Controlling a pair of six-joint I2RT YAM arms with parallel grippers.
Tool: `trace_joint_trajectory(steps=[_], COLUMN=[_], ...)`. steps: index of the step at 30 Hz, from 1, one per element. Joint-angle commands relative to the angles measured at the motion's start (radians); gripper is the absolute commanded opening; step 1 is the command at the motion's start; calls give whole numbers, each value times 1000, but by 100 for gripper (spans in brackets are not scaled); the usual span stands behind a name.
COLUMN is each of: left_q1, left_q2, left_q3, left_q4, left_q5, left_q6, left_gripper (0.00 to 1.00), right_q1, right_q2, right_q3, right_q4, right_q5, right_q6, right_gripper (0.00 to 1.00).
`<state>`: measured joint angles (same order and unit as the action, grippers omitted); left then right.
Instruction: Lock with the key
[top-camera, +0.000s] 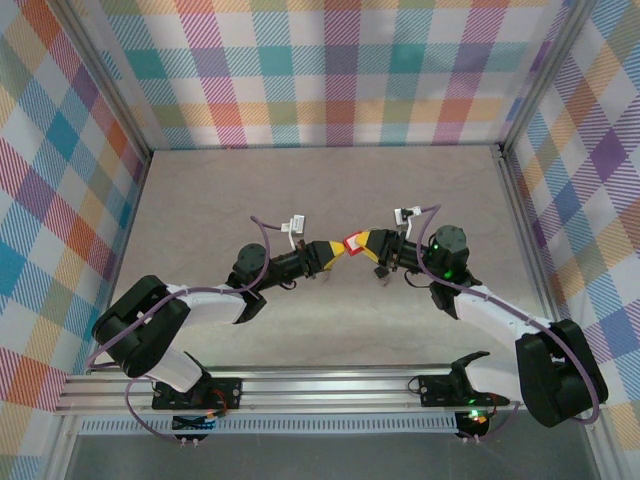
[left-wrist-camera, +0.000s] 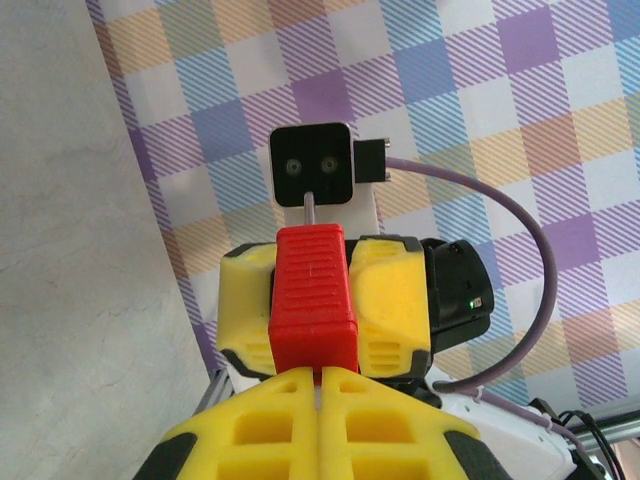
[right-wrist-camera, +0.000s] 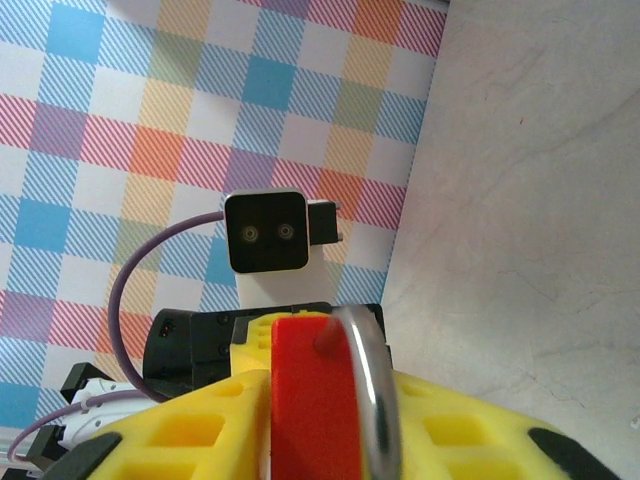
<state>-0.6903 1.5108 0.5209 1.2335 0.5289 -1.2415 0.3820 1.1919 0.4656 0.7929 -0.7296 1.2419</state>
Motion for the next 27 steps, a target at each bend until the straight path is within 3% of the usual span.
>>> trace_joint_trajectory(steps=[1,5,13,27], left_q1=[9,9,9,-11], left_q2=[2,3,8,27], left_q3=[23,18,13,3], left_q4=[101,102,103,107], left_q5=[-27,-32,-32,-27], left_q6=[-3,-1,-6,-2], left_gripper=[0,0,0,0], right_q1=[11,17,34,78], right_q2=[14,22,25,21], right_q3=[11,18,7,-21], right_q4=[13,16,57,112], right_q5=[-29,-40,-24,56], right_q6=[-5,-3,-4,-16], right_gripper=[37,43,44,33])
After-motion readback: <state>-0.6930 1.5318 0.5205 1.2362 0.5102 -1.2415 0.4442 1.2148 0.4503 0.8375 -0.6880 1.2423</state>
